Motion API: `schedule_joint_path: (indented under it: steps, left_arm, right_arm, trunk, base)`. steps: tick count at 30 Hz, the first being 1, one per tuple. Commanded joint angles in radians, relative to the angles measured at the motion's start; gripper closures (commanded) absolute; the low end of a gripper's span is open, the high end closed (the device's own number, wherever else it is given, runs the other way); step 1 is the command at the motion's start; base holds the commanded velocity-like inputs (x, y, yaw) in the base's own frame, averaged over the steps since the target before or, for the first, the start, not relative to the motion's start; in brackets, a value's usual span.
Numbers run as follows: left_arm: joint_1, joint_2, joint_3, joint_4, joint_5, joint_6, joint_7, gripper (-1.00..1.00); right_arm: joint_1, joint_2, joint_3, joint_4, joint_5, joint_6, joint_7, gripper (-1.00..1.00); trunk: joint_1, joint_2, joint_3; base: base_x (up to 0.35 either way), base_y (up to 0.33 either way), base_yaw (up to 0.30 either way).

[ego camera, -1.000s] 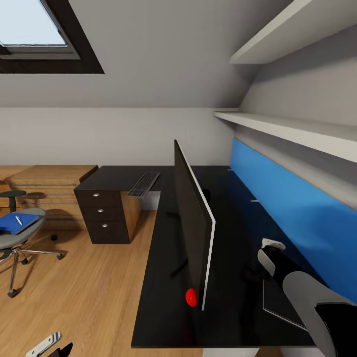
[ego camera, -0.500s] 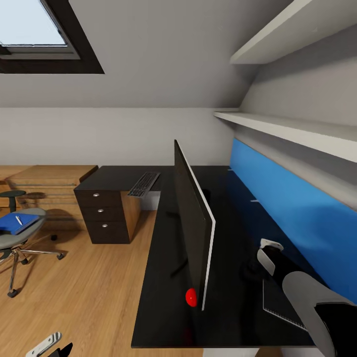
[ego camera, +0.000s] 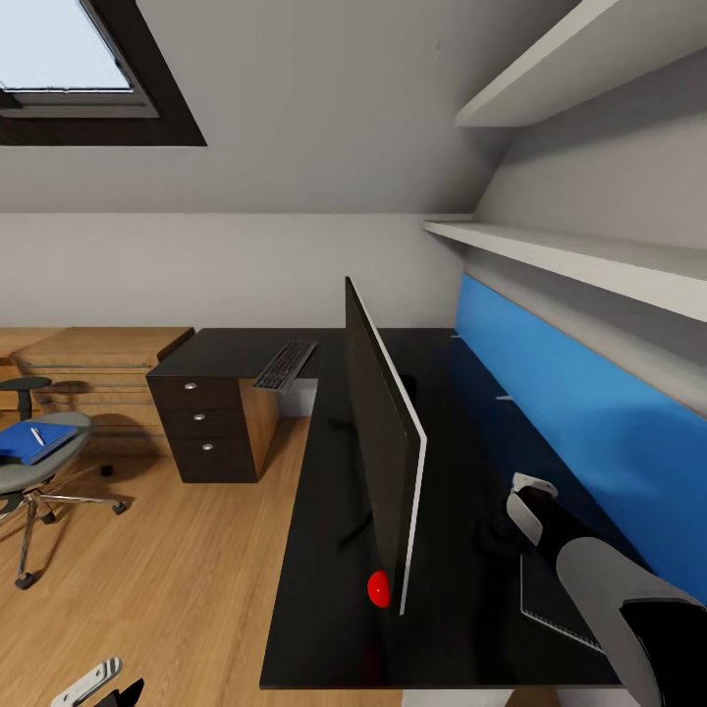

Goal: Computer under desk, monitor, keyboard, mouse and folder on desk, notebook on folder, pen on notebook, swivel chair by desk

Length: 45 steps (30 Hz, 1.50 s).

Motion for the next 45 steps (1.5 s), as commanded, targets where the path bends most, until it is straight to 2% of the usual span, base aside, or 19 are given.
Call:
schedule_joint_path:
  steps: [1, 8, 21, 27, 37, 45]
  left_arm:
    - [0.0, 0.0, 0.003, -0.001, 0.008, 0.007, -0.003, -1.0]
    - [0.0, 0.0, 0.004, -0.001, 0.008, 0.007, -0.003, -1.0]
    - [0.0, 0.0, 0.004, -0.001, 0.008, 0.007, -0.003, -1.0]
    - [0.0, 0.001, 0.004, -0.001, 0.009, -0.003, -0.002, -1.0]
    - [0.0, 0.0, 0.004, -0.001, 0.009, -0.005, -0.001, -1.0]
    - [0.0, 0.0, 0.004, 0.0, 0.009, -0.025, -0.001, -1.0]
  right_arm:
    - [0.0, 0.001, 0.008, -0.002, -0.009, 0.005, -0.007, -1.0]
    - [0.0, 0.011, 0.006, 0.006, -0.009, 0.005, -0.018, -1.0]
    - [0.0, 0.012, 0.002, 0.012, -0.009, 0.004, -0.043, -1.0]
    - [0.0, 0.011, -0.018, 0.013, -0.009, 0.004, -0.057, -1.0]
    - [0.0, 0.012, -0.025, 0.013, -0.008, 0.004, -0.058, -1.0]
    - [0.0, 0.012, -0.025, 0.013, -0.007, 0.004, -0.058, -1.0]
  trunk:
    - [0.0, -0.001, -0.001]
    - [0.0, -0.001, -0.001]
    - [0.0, -0.001, -0.001]
    - [0.0, -0.001, -0.001]
    - [0.0, -0.001, -0.001]
    - [0.031, -0.057, -0.026]
  base:
    - [0.0, 0.0, 0.0]
    - [0.0, 0.0, 0.0]
    - [0.0, 0.0, 0.0]
    - [0.0, 0.0, 0.0]
    - [0.0, 0.0, 0.0]
    - [0.0, 0.0, 0.0]
